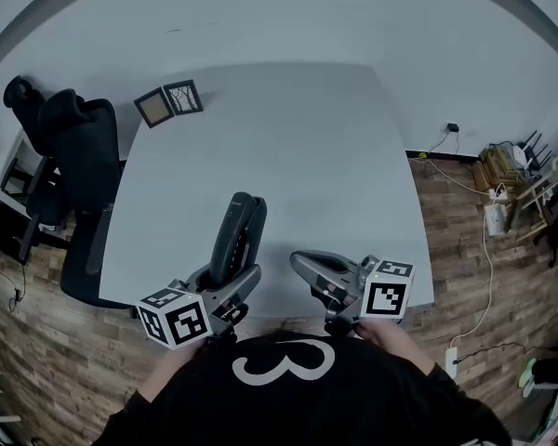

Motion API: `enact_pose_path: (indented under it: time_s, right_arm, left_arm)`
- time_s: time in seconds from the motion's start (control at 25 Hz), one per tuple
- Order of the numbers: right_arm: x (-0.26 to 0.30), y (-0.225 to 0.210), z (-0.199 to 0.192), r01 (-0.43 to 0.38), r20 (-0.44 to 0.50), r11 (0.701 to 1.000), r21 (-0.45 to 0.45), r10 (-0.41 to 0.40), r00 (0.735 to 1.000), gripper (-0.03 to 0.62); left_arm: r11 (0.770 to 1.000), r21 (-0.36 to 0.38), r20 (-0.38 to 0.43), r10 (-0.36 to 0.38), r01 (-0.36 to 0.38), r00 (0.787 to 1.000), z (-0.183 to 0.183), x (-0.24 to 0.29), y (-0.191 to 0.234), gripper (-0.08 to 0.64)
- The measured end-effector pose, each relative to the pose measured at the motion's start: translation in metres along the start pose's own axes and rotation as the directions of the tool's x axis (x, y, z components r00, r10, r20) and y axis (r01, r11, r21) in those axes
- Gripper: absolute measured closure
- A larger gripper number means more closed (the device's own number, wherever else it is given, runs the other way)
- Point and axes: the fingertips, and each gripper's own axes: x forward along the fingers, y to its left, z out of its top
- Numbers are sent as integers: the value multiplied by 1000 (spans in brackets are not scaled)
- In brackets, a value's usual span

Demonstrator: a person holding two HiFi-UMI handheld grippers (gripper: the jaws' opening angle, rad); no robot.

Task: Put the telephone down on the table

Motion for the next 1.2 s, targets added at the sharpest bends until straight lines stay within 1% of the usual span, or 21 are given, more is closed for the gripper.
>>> enact_pose_path:
  time_s: [0.12,0.24,0.44,0.6,0.92,1.04,1.2]
  right_arm:
    - [-7,-10,-2,19,-3,1000,17,-19,1000,583]
    - [-13,-19,-4,37,0,999,32,-37,999,583]
    - [-21,-32,-2,58,8,997,56,-58,998,583]
    - [-29,-39,-4,76,15,994,72,-78,997,583]
    - [-52,-58,-6,140,29,985,101,-144,989,583]
    - [-61,-63,-8,162,27,981,111,-166,986,583]
    - [-66,-66,-7,180,20,977,117,-183,983,584]
  left_arm:
    - [999,-4,-7,38,-38,999,-4,10,12,270]
    - [996,21,-29,85,-85,996,-13,20,25,270]
    - [993,12,-68,118,-118,991,-29,39,43,270]
    - [986,43,-102,167,-164,981,-42,53,62,270]
    - [973,110,-126,214,-201,969,-51,85,91,270]
    - [961,159,-129,246,-225,961,-55,97,102,270]
    - [946,183,-139,293,-266,946,-61,109,120,270]
